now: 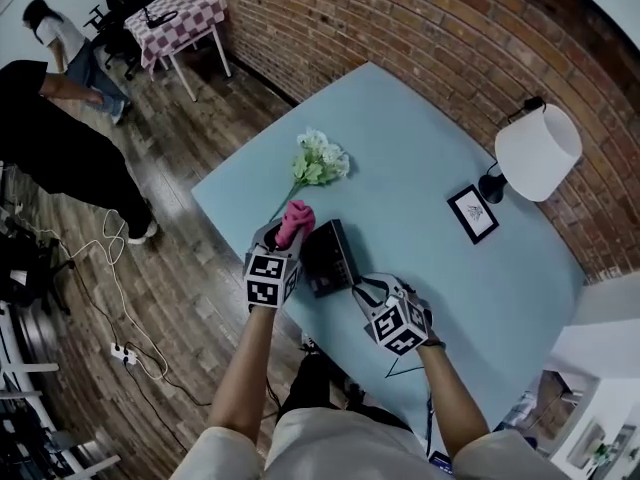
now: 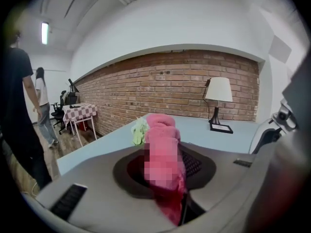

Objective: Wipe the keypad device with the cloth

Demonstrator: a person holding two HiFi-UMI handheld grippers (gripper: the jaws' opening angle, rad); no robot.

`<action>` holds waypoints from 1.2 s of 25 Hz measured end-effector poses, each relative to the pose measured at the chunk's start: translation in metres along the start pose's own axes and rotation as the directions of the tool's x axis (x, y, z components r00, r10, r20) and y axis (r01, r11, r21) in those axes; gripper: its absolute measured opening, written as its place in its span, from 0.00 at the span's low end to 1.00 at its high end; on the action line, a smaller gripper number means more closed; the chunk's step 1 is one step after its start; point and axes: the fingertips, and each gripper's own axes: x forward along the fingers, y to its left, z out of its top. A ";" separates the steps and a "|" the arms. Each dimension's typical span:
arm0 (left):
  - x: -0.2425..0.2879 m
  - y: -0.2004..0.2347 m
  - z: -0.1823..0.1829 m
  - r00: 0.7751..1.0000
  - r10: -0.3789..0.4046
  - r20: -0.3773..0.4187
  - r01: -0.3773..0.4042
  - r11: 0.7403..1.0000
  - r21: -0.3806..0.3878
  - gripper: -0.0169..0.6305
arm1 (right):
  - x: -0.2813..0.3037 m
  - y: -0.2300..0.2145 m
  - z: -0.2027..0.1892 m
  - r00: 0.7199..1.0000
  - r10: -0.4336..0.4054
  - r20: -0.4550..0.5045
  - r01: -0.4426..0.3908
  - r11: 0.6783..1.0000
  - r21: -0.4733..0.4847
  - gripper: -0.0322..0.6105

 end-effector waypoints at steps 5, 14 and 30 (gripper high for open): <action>0.032 -0.005 -0.021 0.997 -0.057 -0.044 0.058 0.998 0.020 0.24 | 0.002 -0.001 0.002 1.000 0.002 -0.001 -0.002 1.000 0.015 0.23; 0.038 -0.036 -0.039 0.986 -0.135 -0.099 0.143 0.986 0.083 0.24 | 0.003 -0.004 0.001 1.000 0.009 -0.001 -0.009 1.000 0.025 0.23; -0.013 -0.101 -0.069 0.958 -0.248 -0.142 0.256 0.966 0.043 0.24 | 0.007 -0.005 0.000 1.000 0.005 -0.014 -0.005 1.000 0.012 0.23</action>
